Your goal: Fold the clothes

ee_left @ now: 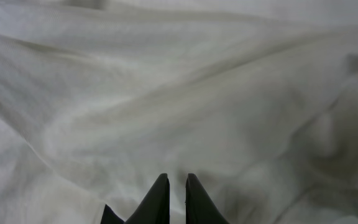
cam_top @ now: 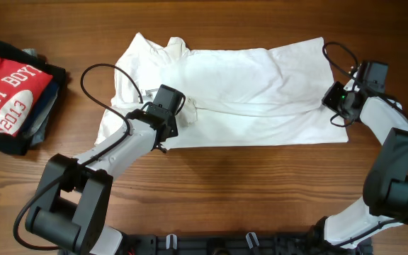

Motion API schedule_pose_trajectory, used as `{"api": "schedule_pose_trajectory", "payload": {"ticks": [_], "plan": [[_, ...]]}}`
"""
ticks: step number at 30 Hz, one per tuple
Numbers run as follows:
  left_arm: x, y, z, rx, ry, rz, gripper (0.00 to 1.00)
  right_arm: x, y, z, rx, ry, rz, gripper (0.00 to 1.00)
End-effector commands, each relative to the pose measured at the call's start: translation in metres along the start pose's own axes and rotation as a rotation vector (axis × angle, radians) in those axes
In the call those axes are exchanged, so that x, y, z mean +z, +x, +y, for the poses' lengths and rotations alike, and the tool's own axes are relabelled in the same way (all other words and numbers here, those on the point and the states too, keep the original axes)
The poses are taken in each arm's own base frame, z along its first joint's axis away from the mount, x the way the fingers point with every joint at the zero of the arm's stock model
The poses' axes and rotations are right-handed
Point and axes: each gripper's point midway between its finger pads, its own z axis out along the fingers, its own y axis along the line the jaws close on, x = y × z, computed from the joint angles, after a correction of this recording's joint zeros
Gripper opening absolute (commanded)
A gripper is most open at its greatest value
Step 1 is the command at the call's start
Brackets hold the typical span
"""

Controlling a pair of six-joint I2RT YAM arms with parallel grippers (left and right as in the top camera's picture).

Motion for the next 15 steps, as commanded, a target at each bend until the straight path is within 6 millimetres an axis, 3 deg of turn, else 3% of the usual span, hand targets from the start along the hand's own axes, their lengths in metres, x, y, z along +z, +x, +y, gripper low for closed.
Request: {"api": "schedule_pose_trajectory", "payload": {"ticks": [1, 3, 6, 8, 12, 15], "plan": [[-0.001, -0.002, 0.005, -0.014, -0.013, -0.012, 0.11, -0.009, 0.009, 0.014, 0.043, -0.073, 0.044, 0.33], [-0.001, -0.002, 0.005, -0.014, -0.014, -0.012, 0.11, -0.009, 0.008, 0.017, 0.043, -0.087, 0.041, 0.33], [-0.001, -0.002, 0.005, -0.013, -0.014, -0.011, 0.11, -0.009, 0.001, 0.018, 0.038, -0.090, 0.011, 0.25], [-0.001, -0.002, 0.005, -0.013, -0.014, -0.011, 0.11, -0.009, -0.006, 0.011, 0.083, -0.050, -0.021, 0.04], [-0.001, -0.005, 0.004, -0.018, -0.008, -0.025, 0.09, -0.009, -0.014, 0.008, 0.117, -0.030, -0.056, 0.04], [-0.002, -0.020, -0.001, -0.038, 0.006, -0.087, 0.09, -0.009, -0.013, 0.008, 0.117, -0.030, -0.055, 0.04]]}}
